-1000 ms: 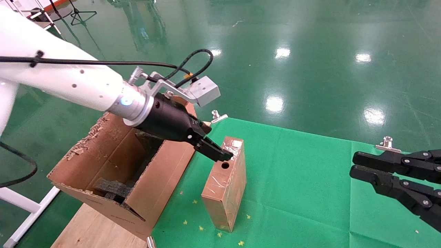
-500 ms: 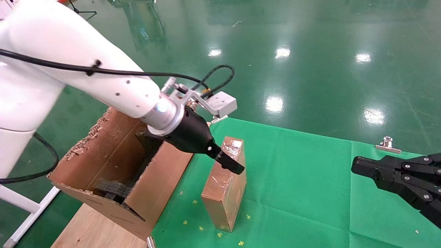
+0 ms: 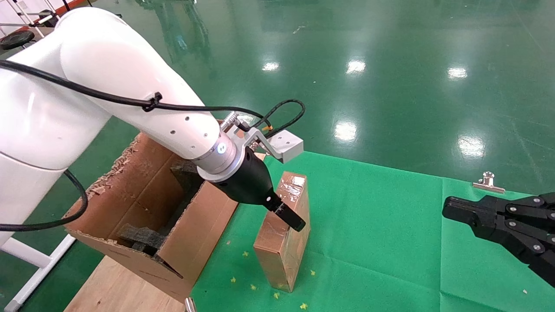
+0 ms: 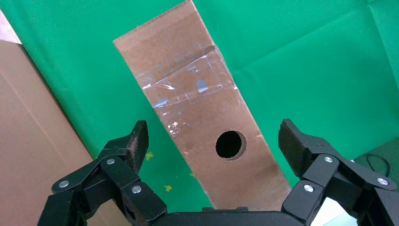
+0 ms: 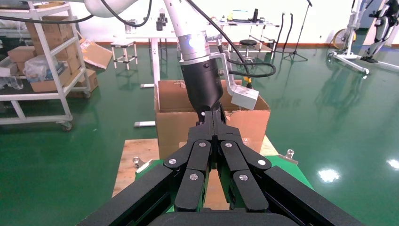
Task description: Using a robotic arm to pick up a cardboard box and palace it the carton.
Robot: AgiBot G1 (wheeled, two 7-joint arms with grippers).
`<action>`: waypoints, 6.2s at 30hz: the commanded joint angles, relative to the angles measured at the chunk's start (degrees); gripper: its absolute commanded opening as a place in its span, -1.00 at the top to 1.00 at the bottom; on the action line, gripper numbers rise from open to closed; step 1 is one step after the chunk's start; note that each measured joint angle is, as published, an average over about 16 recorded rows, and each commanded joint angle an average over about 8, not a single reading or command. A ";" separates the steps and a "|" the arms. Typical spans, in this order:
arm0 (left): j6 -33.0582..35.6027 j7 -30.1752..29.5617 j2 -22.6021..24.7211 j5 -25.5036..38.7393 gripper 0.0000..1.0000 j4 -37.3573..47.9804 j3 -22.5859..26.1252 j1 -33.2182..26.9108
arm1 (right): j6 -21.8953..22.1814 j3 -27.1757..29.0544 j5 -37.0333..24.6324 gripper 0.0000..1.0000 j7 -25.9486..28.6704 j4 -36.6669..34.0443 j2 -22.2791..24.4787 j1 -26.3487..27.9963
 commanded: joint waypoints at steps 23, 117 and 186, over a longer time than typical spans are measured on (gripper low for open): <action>0.00 0.26 -0.17 -0.23 1.00 -0.04 -0.58 0.21 | 0.00 0.00 0.01 -1.00 0.00 0.00 0.00 0.00; -36.94 66.95 -6.96 7.23 1.00 75.41 -7.69 0.93 | 0.01 -0.01 0.02 -1.00 -0.01 -0.01 0.01 0.00; -26.90 71.47 -17.43 -11.52 -1.00 62.06 -20.00 4.24 | 0.02 -0.01 0.03 -1.00 -0.01 -0.03 0.01 -0.02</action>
